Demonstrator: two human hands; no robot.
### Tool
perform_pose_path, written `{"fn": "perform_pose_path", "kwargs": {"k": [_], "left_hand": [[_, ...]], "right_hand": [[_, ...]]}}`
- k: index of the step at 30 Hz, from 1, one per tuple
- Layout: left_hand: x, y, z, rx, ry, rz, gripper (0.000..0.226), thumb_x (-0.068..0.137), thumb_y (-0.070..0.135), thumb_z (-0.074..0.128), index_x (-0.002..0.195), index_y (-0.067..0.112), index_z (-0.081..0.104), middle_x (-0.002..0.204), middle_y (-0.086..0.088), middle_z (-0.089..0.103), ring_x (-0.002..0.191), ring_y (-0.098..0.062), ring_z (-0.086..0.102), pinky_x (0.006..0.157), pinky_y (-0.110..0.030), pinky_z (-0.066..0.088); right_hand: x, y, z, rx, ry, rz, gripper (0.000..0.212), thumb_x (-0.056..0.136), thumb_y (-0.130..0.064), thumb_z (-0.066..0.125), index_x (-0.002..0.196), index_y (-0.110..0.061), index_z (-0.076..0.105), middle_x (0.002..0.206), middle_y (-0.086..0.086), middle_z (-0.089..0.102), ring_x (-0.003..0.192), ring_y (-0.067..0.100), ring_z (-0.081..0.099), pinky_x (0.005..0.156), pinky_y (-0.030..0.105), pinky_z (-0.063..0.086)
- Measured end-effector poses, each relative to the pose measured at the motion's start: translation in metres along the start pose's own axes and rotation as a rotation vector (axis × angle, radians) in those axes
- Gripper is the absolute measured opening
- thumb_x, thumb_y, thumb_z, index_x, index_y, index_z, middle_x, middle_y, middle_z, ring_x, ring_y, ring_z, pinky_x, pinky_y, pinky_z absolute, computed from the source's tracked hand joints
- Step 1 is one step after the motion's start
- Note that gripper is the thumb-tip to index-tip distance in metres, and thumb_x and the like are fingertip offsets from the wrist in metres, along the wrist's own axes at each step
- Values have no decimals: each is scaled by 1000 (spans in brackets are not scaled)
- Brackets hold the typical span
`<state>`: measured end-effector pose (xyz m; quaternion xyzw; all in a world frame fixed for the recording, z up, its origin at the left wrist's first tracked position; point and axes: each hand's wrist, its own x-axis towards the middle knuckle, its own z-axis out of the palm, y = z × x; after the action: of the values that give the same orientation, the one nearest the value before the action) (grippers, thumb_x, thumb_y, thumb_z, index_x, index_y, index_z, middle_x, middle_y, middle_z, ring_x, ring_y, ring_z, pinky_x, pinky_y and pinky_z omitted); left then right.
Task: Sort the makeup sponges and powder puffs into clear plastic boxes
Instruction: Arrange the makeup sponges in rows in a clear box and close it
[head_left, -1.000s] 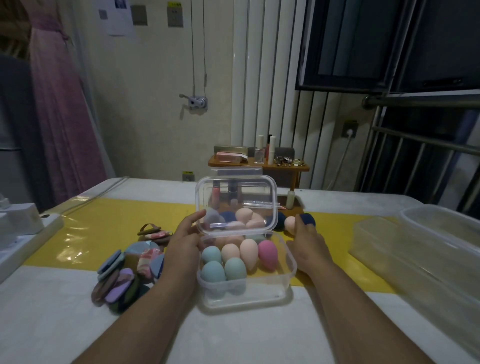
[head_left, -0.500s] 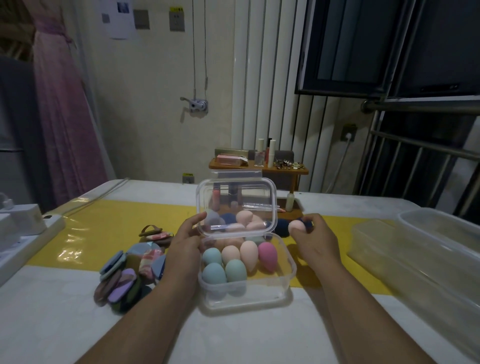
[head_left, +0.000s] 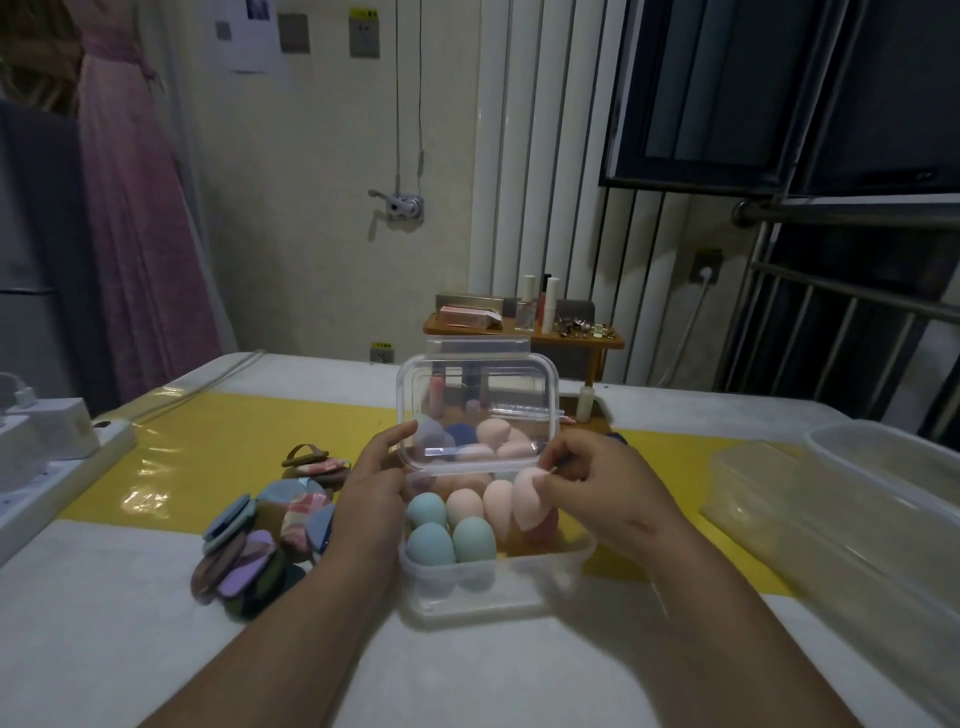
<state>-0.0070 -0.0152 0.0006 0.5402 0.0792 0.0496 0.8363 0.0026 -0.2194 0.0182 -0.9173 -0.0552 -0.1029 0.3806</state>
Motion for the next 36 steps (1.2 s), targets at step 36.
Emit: {"fn": "perform_pose_path", "kwargs": {"k": [36], "left_hand": [[1,-2,0,21,7,4,53,93,-6,37,115,33,66,110,-1,65,90,-28,70,65,-37,59]], "right_hand": [[-7,-22,11,-269,-274,67,19,78,-28,76,96,-29,71,96,-10,67,87,8,62,76,27,57]]}}
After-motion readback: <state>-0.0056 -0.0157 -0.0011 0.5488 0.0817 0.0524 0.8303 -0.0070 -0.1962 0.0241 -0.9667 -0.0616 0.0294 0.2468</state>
